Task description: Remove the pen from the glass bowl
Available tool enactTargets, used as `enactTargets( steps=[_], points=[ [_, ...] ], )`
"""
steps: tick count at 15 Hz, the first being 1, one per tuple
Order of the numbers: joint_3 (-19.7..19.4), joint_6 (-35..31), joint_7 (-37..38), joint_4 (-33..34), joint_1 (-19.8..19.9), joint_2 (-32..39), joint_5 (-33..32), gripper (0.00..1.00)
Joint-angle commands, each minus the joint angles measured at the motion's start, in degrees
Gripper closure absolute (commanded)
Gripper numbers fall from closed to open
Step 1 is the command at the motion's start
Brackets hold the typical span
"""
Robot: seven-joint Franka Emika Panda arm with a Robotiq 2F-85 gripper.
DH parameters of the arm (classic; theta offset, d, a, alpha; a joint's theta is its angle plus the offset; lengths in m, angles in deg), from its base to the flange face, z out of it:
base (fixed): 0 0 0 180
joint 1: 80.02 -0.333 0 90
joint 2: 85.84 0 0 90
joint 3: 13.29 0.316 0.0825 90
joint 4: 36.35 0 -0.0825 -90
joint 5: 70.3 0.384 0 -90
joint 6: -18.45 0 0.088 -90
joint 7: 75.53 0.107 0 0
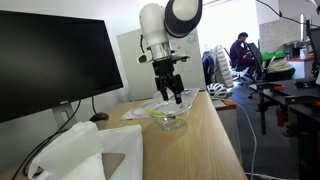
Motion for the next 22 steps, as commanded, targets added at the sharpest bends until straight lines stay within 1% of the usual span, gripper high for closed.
enactTargets(
  steps=[1, 3, 4, 6, 8, 9, 10, 11, 12, 13, 17, 18, 19, 20, 21, 22],
  points=[
    [0.85, 2.72, -0.14, 4.73, 1.06, 3.81, -1.20, 0.02],
    [1.01, 3.38, -0.24, 5.95, 1.07, 5.43, -1.53, 0.05],
    [1.08, 3.52, -0.23, 6.47, 1.09, 6.25, -1.61, 0.10],
    [0.79, 3.78, 0.39, 7.33, 0.69, 7.57, -2.32, 0.13],
    [0.67, 4.12, 0.29, 7.93, 0.65, 8.53, -3.00, 0.21],
    [0.59, 4.18, 0.37, 8.13, 0.56, 8.83, -3.45, 0.37],
    [0.57, 3.98, 0.29, 8.21, 0.51, 9.06, -3.99, 0.45],
    [0.79, 3.85, -0.11, 8.33, 0.66, 9.20, -4.32, 0.48],
    [0.86, 3.65, -0.15, 8.36, 0.70, 9.25, -4.59, 0.55],
    [0.93, 3.61, -0.16, 8.45, 0.75, 9.27, -4.74, 0.64],
    [1.22, 3.22, -0.19, 8.20, 1.07, 8.51, -4.47, 0.95],
    [1.18, 3.02, -0.13, 8.17, 1.05, 8.32, -4.53, 0.99],
    [1.28, 3.13, -0.23, 8.22, 1.12, 8.18, -4.42, 0.99],
    [1.33, 3.11, -0.14, 8.16, 1.16, 7.89, -4.30, 0.95],
    [1.47, 3.73, -0.12, 7.94, 1.17, 7.14, -4.13, 0.95],
    [2.37, 5.70, -1.55, 7.78, 1.75, 6.11, -3.39, 0.95]
  ],
)
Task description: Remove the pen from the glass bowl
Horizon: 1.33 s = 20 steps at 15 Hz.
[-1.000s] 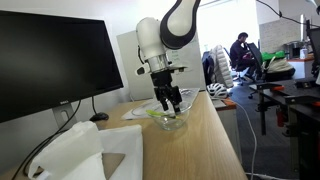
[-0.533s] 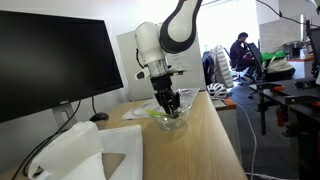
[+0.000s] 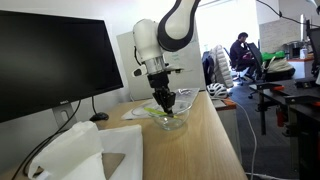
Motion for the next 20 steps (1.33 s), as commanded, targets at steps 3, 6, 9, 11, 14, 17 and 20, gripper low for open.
enactTargets(
  steps=[3, 6, 9, 11, 14, 17, 20],
  points=[
    [1.86, 11.65, -1.25, -0.72, 0.35, -6.40, -0.78, 0.95],
    [1.79, 18.01, -0.14, -0.87, -1.46, -11.12, -2.72, 0.95],
    [2.89, 24.72, -2.12, 0.06, -3.70, -13.53, -5.86, 0.95],
    [5.18, 27.40, -5.23, 0.62, -4.72, -12.91, -4.66, 0.95],
    [6.93, 26.80, -3.91, 0.83, -8.01, -9.98, -6.39, 0.95],
    [7.70, 26.27, -2.45, 2.12, -11.04, -5.54, -8.00, 0.95],
    [7.77, 24.54, -2.53, 2.72, -12.71, -1.16, -9.85, 0.95]
  ],
)
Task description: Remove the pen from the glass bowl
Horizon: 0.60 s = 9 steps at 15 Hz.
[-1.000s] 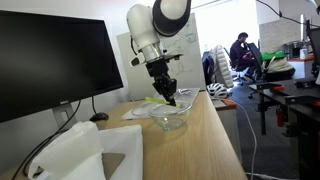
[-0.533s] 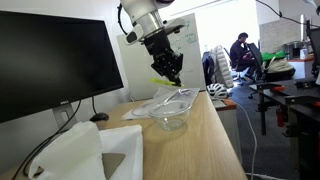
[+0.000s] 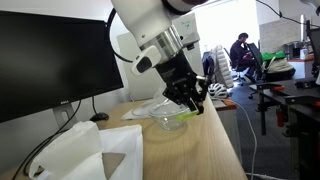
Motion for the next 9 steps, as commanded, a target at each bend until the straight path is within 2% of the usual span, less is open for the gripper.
enactTargets(
  steps=[1, 4, 5, 6, 9],
  points=[
    [-0.15, -2.17, 0.18, 1.75, -0.94, 4.42, -3.26, 0.95],
    [-0.18, -5.55, 0.08, 1.82, -1.28, 6.80, -5.93, 0.95],
    [-0.41, -6.77, 0.39, 1.81, -1.39, 7.36, -6.91, 0.57],
    [-0.40, -7.35, 0.28, 1.83, -1.32, 7.61, -7.54, 0.56],
    [0.97, -7.67, -1.39, 1.78, 0.78, 5.72, -5.22, 0.35]
  ],
)
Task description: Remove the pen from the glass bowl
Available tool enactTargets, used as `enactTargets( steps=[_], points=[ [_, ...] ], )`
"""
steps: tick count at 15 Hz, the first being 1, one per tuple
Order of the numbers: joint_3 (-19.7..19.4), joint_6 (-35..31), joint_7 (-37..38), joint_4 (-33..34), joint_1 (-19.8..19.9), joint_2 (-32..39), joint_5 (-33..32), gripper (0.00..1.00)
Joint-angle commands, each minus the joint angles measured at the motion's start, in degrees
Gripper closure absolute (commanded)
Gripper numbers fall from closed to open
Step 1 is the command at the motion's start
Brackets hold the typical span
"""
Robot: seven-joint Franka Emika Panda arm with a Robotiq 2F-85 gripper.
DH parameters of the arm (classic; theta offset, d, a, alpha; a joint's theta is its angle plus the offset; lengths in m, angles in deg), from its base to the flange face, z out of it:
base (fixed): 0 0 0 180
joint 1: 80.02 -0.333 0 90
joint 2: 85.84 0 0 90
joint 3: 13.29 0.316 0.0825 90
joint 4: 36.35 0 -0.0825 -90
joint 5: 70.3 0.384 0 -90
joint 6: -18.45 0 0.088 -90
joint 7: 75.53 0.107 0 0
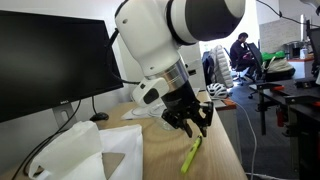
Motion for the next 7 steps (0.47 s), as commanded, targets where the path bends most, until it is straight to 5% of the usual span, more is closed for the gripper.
enactTargets(
  steps=[1, 5, 7],
  points=[
    [2.38, 1.34, -3.90, 0.92, 3.43, -2.45, 4.25, 0.27],
    [5.73, 6.30, -14.20, 1.66, 9.83, -7.56, 16.04, 0.00],
    [5.76, 6.35, -17.92, 1.00, 11.65, -10.35, 20.67, 0.00]
  ],
)
